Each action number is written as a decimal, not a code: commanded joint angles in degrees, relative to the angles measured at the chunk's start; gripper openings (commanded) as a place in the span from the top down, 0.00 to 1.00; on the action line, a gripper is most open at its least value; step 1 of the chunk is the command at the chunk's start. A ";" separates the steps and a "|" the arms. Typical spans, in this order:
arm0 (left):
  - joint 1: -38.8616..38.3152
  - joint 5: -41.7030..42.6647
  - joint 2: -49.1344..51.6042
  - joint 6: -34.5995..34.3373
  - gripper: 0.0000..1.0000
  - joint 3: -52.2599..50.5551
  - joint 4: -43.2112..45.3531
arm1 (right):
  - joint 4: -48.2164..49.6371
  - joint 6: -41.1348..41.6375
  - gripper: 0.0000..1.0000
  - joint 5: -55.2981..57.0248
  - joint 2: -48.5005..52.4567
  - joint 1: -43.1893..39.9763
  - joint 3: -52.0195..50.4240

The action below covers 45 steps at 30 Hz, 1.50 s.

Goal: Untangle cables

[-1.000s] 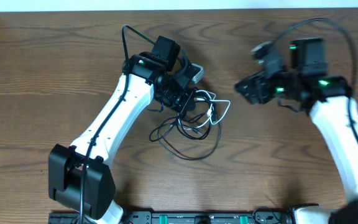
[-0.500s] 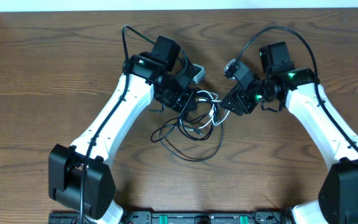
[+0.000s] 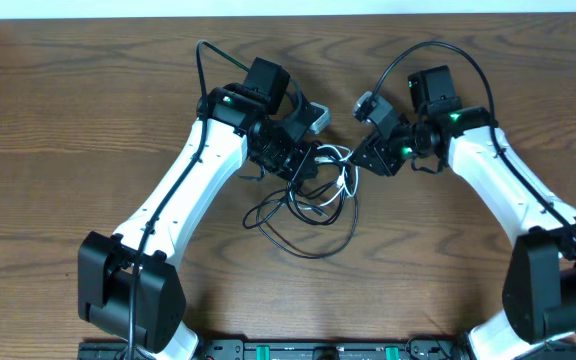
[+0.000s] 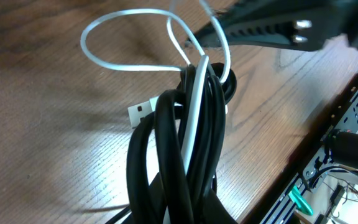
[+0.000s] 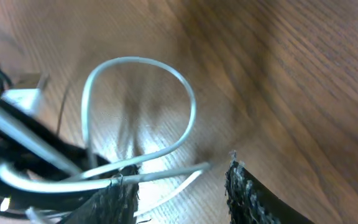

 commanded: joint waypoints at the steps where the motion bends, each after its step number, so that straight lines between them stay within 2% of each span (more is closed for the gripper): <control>1: 0.02 1.22 -0.04 -0.50 0.92 0.92 -0.13 | 1.16 2.67 0.56 -0.68 0.81 0.44 0.83; 4: 0.02 1.20 -0.04 -0.48 0.92 0.92 -0.11 | 2.54 3.02 0.43 -2.47 0.81 0.70 0.83; 6: 0.02 1.20 -0.04 -0.48 0.92 0.92 -0.11 | 3.39 2.99 0.39 -3.69 0.81 1.01 0.83; 9: 0.02 1.20 -0.07 -0.50 0.92 0.92 -0.13 | 4.96 2.99 0.40 -6.32 0.81 1.40 0.83; 10: 0.02 1.22 -0.04 -0.48 0.92 0.92 -0.13 | 5.38 2.99 0.44 -6.93 0.81 1.51 0.83; 11: 0.02 1.20 -0.04 -0.50 0.92 0.92 -0.13 | 5.90 2.99 0.51 -7.69 0.81 1.57 0.83; 12: 0.02 1.20 -0.04 -0.50 0.92 0.92 -0.13 | 6.29 3.02 0.62 -8.20 0.81 1.64 0.83; 13: 0.02 1.20 -0.04 -0.50 0.92 0.92 -0.13 | 6.73 2.99 0.79 -8.55 0.81 1.64 0.83; 18: 0.02 1.20 -0.04 -0.50 0.92 0.92 -0.13 | 7.76 4.79 0.99 -8.22 0.81 1.51 0.83; 25: 0.02 1.20 -0.04 -0.50 0.92 0.92 -0.15 | 7.61 13.40 0.97 -7.48 0.61 -0.17 0.92; 27: 0.02 1.20 -0.04 -0.50 0.92 0.92 -0.13 | 7.13 17.62 0.86 -7.45 0.46 -0.90 0.92; 30: 0.02 1.18 -0.04 -0.50 0.92 0.92 -0.13 | 4.94 25.16 0.78 -7.45 0.04 -2.62 1.01; 32: 0.02 1.18 -0.04 -0.48 0.92 0.92 -0.13 | 2.51 28.94 0.64 -7.45 -0.57 -3.89 1.01; 33: 0.02 1.16 -0.04 -0.50 0.92 0.92 -0.09 | 1.14 29.88 0.62 -7.48 -1.05 -4.44 1.01; 38: 0.02 -1.05 -0.04 -0.50 0.92 0.92 0.70 | -4.52 31.71 0.61 -7.74 -4.57 -5.33 1.01; 40: 0.02 -1.40 -0.04 -0.55 0.92 0.92 1.20 | -5.35 34.32 0.64 -7.74 -6.16 -5.03 1.01; 42: 0.02 -1.42 -0.04 -0.55 0.92 0.92 1.88 | -5.31 39.12 0.73 -7.65 -7.52 -4.79 1.01; 45: 0.02 -4.50 -0.04 -3.93 0.92 0.92 3.87 | -4.35 48.85 0.73 -7.45 -8.11 -4.15 1.01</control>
